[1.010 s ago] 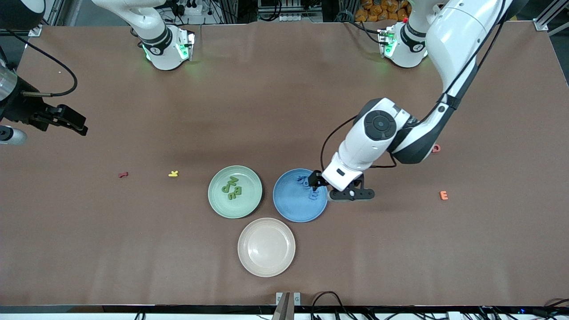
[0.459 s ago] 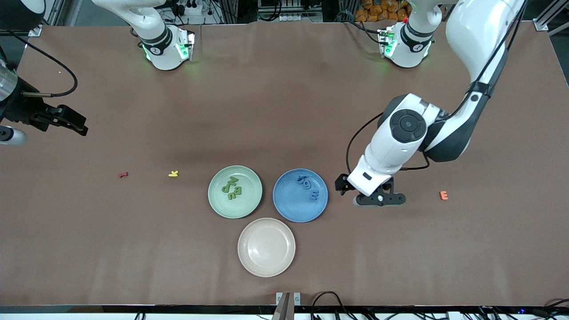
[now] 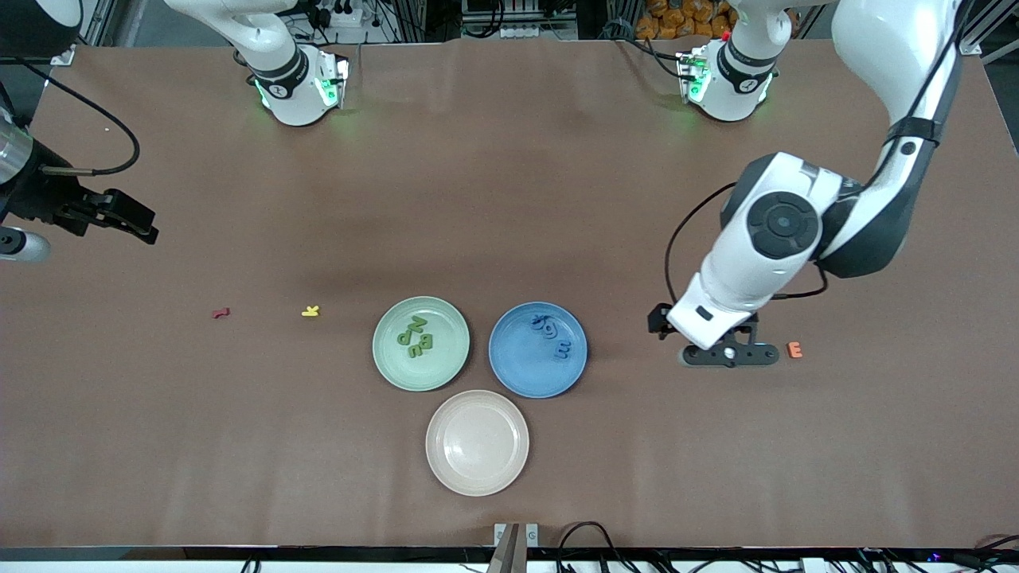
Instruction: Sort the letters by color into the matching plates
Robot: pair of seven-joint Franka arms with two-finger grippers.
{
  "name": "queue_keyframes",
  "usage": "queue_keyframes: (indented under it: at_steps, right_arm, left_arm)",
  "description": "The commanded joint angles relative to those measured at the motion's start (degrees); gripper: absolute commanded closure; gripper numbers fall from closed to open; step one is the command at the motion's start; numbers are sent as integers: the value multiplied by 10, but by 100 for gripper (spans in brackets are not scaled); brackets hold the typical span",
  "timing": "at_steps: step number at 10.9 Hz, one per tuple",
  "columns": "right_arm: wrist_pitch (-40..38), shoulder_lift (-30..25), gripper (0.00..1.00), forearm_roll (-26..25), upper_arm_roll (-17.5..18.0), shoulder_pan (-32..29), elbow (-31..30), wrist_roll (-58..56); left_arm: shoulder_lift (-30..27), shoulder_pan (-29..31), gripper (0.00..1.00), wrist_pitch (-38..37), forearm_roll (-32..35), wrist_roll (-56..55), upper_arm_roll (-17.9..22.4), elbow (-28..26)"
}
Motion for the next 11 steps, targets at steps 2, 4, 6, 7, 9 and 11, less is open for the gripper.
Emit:
queue_keyframes:
  at_steps: [2,4,6,7,9,11]
  right_arm:
    - [4,0,0,-1,3,-2,-3,7]
    - [4,0,0,-1,3,-2,-3,7]
    - [4,0,0,-1,3,-2,-3,7]
    - [4,0,0,-2,3,-2,-3,7]
    - [4,1,0,-1,3,-2,-3,7]
    - [4,1,0,-1,3,-2,-3,7]
  left_arm:
    - [-47,37,0,-78,-35,79,4,-22]
    - [-95,-4,0,-107,-97,83,84,-50]
    - [-154,-42,0,-111,-149,177,167,-107]
    - [-184,-42,0,-111,-151,219,185,-138]
    - [-238,-42,0,-111,-164,229,204,-190]
    - [-278,-50,0,-112,-167,228,214,-229]
